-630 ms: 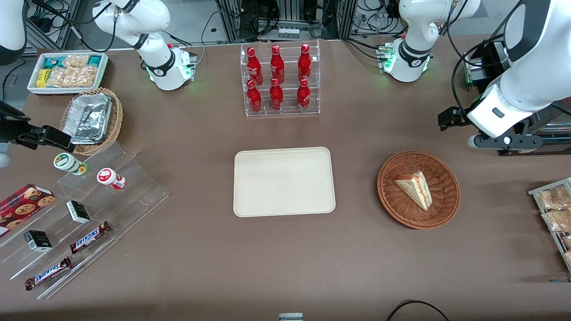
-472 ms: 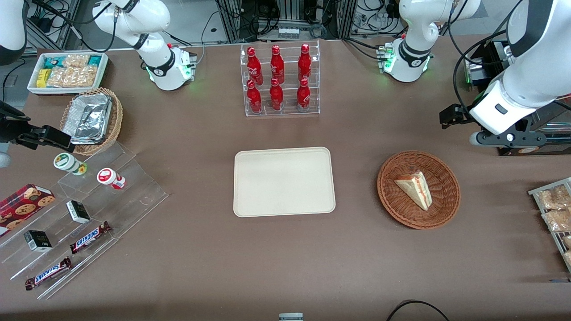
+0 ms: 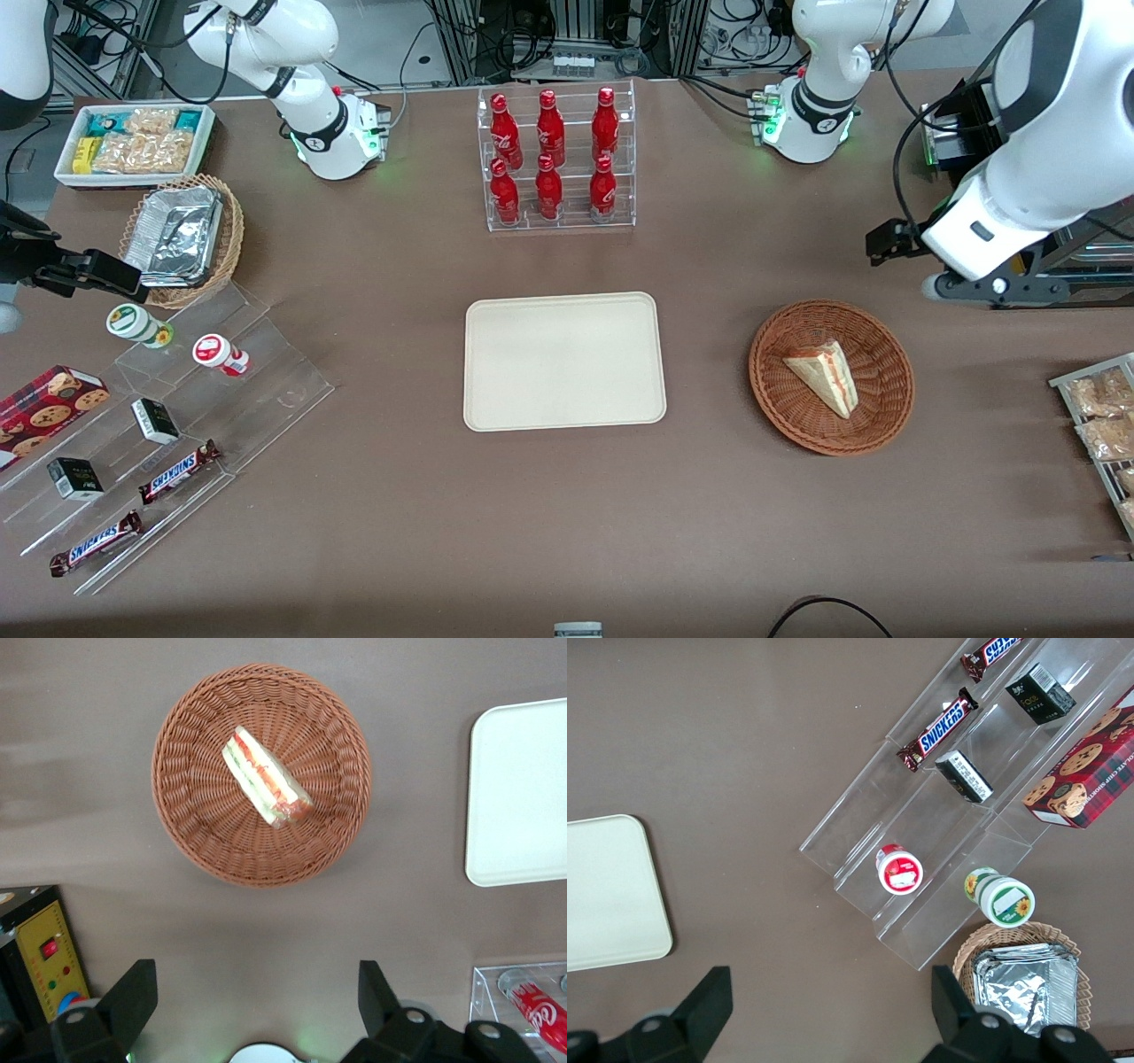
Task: Place sandwich from basket to tray
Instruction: 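Move the left gripper over the sandwich in the wicker basket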
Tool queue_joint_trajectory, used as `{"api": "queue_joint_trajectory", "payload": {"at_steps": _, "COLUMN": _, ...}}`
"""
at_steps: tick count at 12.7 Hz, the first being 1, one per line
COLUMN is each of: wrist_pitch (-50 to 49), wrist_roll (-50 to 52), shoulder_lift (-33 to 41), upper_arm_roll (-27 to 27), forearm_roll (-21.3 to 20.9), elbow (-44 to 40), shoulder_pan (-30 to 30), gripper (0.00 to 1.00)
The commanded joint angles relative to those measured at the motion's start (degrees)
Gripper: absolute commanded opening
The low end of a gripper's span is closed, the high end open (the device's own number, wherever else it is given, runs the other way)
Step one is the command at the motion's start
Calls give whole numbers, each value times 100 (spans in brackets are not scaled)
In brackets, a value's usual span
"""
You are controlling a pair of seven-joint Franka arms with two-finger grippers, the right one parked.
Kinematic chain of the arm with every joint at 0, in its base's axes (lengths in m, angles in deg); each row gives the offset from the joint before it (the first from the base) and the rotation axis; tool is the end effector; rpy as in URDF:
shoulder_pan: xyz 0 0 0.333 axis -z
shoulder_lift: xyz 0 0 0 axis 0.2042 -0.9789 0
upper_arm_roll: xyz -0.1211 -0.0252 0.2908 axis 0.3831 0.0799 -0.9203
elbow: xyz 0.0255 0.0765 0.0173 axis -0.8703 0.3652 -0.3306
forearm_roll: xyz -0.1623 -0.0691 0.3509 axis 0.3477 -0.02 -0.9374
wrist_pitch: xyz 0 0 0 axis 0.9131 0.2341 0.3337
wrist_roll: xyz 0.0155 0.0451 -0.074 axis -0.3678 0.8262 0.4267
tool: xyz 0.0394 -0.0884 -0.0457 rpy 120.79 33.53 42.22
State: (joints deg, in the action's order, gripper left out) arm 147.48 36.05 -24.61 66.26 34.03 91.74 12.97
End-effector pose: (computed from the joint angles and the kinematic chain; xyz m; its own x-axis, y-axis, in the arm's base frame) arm 0.5460 -0.0916 0.5456 0.9851 -0.0763 -0.1543 -0.0813 -0.9963 -0.0264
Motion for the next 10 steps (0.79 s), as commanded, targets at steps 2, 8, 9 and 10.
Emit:
{"api": "queue_joint_trajectory", "payload": {"at_steps": 2, "wrist_pitch": 804, "wrist_roll": -78, "shoulder_lift": 52, "upper_arm_roll": -53, "forearm_roll": 102, "elbow": 791, "shoulder_pan": 22, "gripper": 100}}
{"api": "queue_joint_trajectory", "payload": {"at_steps": 8, "wrist_pitch": 2579, "wrist_roll": -35, "shoulder_lift": 70, "upper_arm_roll": -70, "forearm_roll": 85, "elbow": 2074, "shoulder_pan": 4, "gripper": 100}}
{"api": "queue_joint_trajectory", "payload": {"at_steps": 9, "wrist_pitch": 2921, "wrist_roll": -8, "shoulder_lift": 53, "upper_arm_roll": -70, "forearm_roll": 85, "elbow": 2276, "shoulder_pan": 4, "gripper": 100}}
{"api": "queue_joint_trajectory", "payload": {"at_steps": 10, "wrist_pitch": 3334, "wrist_roll": 9, "shoulder_lift": 44, "upper_arm_roll": -70, "forearm_roll": 85, "elbow": 2530, "shoulder_pan": 4, "gripper": 100}}
